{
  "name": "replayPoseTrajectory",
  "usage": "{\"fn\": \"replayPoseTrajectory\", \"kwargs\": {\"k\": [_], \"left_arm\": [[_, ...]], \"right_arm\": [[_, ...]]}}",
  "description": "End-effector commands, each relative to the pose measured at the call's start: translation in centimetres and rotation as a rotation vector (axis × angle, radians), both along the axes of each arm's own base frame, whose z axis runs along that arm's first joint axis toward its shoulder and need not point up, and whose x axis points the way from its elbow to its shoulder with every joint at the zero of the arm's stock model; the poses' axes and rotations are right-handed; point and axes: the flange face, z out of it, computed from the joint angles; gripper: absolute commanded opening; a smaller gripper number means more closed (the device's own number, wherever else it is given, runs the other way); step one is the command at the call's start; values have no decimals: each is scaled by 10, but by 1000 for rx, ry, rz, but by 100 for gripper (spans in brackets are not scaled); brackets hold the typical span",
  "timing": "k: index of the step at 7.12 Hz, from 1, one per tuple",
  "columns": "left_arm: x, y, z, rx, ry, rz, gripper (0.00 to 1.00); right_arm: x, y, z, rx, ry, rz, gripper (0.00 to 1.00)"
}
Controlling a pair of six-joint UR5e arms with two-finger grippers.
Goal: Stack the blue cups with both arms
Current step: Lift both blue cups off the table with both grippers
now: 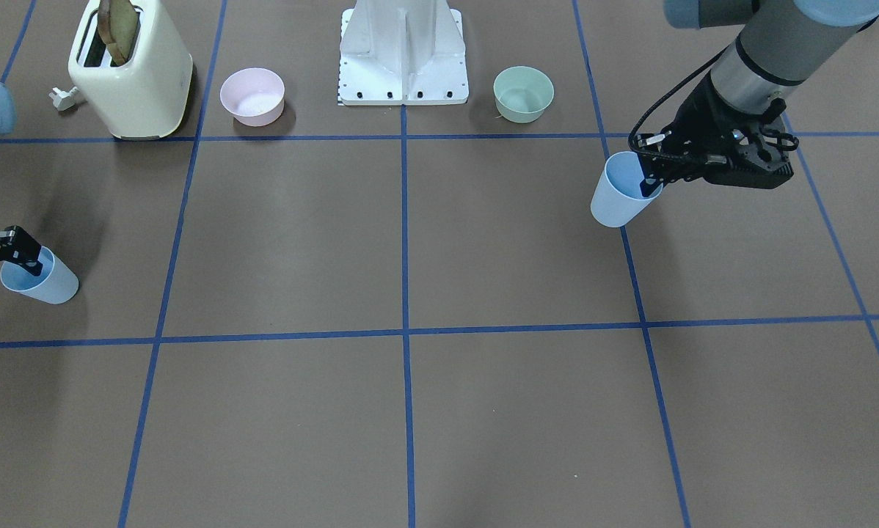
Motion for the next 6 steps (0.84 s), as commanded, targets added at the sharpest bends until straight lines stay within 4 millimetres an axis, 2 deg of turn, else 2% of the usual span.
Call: {"fn": "replayPoseTrajectory", "kwargs": {"k": [1,2,3,4,5,6], "left_arm": [[1,0,-1,1,0,1,0],[2,-2,-3,1,1,0,0],[8,-8,-14,-13,-7,0,0],[28,-28,-44,-68,2,-43,0],[75,-27,-67,-126,10,-40,0],[124,-17,-76,-127,-21,-57,0]], "right_arm": [[0,-1,-5,16,-11,5,0],[-2,-4,-13,24,-24,0,0],[8,-9,-20,8,-39,7,0],[30,-40,-52,-48,-79,40,0],[40,-69,-101,-73,-93,59,0],[36,-89,-143,-77,-89,60,0]]}}
